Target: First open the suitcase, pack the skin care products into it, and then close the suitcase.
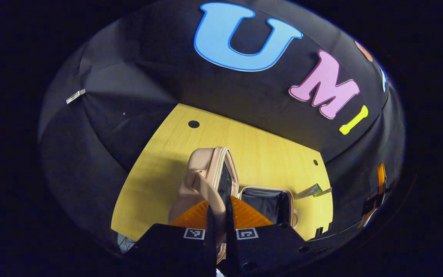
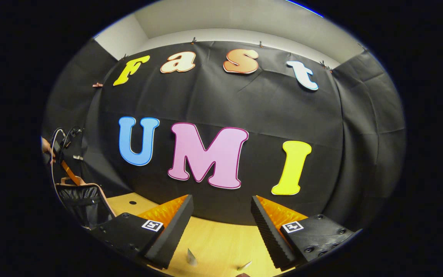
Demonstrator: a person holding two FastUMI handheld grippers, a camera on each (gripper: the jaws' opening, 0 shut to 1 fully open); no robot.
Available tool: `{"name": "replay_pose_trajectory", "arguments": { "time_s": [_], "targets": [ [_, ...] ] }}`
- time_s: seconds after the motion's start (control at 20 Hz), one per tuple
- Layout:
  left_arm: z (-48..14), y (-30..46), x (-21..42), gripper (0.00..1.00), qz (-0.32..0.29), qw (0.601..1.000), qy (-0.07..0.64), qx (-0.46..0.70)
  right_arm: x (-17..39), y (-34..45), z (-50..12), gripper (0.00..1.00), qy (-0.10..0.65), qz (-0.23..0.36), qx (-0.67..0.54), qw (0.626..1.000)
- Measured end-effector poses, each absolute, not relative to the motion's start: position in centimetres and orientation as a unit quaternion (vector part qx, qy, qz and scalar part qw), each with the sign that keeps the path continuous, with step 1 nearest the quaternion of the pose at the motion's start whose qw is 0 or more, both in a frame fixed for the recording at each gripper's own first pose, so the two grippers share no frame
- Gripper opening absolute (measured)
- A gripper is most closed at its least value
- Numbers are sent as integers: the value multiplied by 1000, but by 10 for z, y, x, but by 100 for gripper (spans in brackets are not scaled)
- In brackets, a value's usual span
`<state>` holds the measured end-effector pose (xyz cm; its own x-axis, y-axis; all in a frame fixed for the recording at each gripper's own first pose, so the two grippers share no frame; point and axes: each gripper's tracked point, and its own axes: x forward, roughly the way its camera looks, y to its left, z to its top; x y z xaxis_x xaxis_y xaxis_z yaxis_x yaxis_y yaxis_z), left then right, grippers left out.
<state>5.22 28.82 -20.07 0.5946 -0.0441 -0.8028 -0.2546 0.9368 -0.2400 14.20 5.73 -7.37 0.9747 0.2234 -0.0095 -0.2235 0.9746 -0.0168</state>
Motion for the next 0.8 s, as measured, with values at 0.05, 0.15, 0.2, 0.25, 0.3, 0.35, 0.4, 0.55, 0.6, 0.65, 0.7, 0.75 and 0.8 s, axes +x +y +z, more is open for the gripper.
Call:
{"name": "replay_pose_trajectory", "arguments": {
  "time_s": [0.05, 0.15, 0.2, 0.25, 0.3, 0.35, 0.4, 0.55, 0.6, 0.65, 0.7, 0.75, 0.8],
  "targets": [
    [-206, 302, 54, 14, 55, 877, 438, -190, 138, 62, -75, 96, 9, 111, -10, 994],
    [-216, 326, 56, 15, 50, 876, 414, -244, 133, 73, -77, 94, 15, 108, -17, 994],
    [-221, 346, 53, 15, 64, 877, 395, -267, 132, 79, -78, 94, 18, 107, -23, 994],
    [-221, 384, 53, 16, 99, 889, 367, -253, 131, 85, -77, 94, 19, 107, -30, 994],
    [-241, 403, 43, 17, 109, 884, 374, -259, 129, 92, -75, 94, 18, 108, -36, 993],
    [-258, 419, 30, 16, 132, 878, 384, -255, 128, 100, -72, 95, 15, 111, -41, 993],
    [-278, 430, 14, 18, 144, 871, 405, -239, 126, 108, -70, 94, 12, 115, -46, 992],
    [-319, 470, -5, 18, 192, 858, 435, -195, 126, 127, -75, 96, 22, 122, -50, 991],
    [-330, 473, -5, 14, 194, 854, 432, -217, 125, 132, -78, 96, 28, 123, -51, 991],
    [-332, 470, -1, 12, 193, 854, 419, -240, 124, 136, -79, 96, 32, 123, -54, 990],
    [-330, 470, -1, 12, 199, 853, 415, -245, 123, 139, -79, 96, 34, 124, -57, 990],
    [-332, 471, -1, 12, 202, 853, 415, -245, 121, 142, -79, 96, 35, 126, -59, 990],
    [-333, 474, 0, 13, 204, 855, 411, -243, 120, 143, -80, 94, 37, 126, -62, 989]
  ]
}}
